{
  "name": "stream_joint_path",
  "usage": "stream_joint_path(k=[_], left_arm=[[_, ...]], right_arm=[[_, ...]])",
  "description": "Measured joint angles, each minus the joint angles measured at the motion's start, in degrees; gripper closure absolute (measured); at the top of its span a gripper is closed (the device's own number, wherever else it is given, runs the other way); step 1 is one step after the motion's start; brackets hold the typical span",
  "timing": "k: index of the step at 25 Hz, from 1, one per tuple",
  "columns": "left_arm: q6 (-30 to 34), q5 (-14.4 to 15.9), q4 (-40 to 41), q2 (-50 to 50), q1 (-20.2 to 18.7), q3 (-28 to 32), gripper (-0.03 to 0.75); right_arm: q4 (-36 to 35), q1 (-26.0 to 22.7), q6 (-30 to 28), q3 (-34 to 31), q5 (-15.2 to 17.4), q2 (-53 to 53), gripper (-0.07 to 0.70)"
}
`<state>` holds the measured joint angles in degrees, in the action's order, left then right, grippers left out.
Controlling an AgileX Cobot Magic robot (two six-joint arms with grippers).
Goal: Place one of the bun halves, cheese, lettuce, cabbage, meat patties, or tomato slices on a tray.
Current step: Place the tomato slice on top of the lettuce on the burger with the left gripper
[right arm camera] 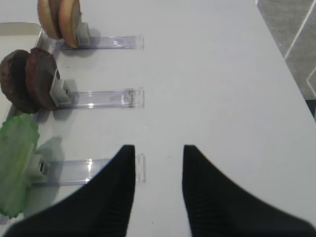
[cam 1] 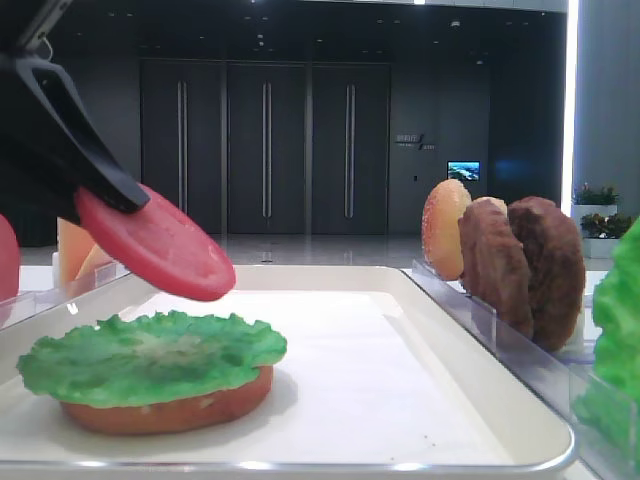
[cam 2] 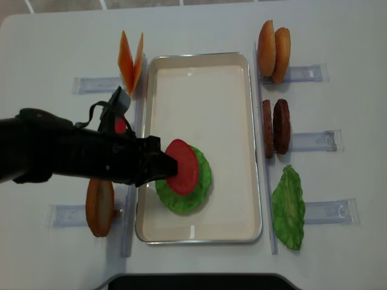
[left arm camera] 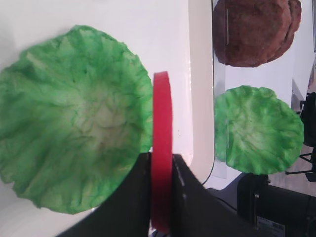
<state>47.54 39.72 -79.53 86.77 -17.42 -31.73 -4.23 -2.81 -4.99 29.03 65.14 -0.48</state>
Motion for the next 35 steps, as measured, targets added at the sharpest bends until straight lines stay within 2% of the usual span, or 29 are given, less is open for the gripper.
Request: stream_joint_path(k=[4,12,19,22,28,30,35], left_arm=[[2.0,1.0,-1.7,2.5,0.0,0.0,0.662],[4.6,1.2,-3.0,3.4,0.0,-0.1,0.662],[5.0,-0.2,-3.2,3.4,0.0,-0.1,0.654],[5.0,-0.2,-3.2,3.4,0.0,-0.1,0.581],[5.0,-0.3,-3.3,3.4,0.0,-0.1,0.3],[4.8,-0.3,-3.3,3.4,0.0,-0.1,0.249],[0.1,-0.4,0.8,3.4,0.0,-1.7,0.223]], right_arm=[[0.0,0.0,0.0,0.0,0.0,0.0,0.401],[0.0,0.0,0.0,0.0,0.0,0.0,0.402],[0.0,0.0,0.0,0.0,0.0,0.0,0.401],[0.0,0.0,0.0,0.0,0.0,0.0,0.401],[0.0,0.0,0.0,0.0,0.0,0.0,0.401],[0.0,0.0,0.0,0.0,0.0,0.0,0.401],[0.0,0.0,0.0,0.0,0.0,0.0,0.401]])
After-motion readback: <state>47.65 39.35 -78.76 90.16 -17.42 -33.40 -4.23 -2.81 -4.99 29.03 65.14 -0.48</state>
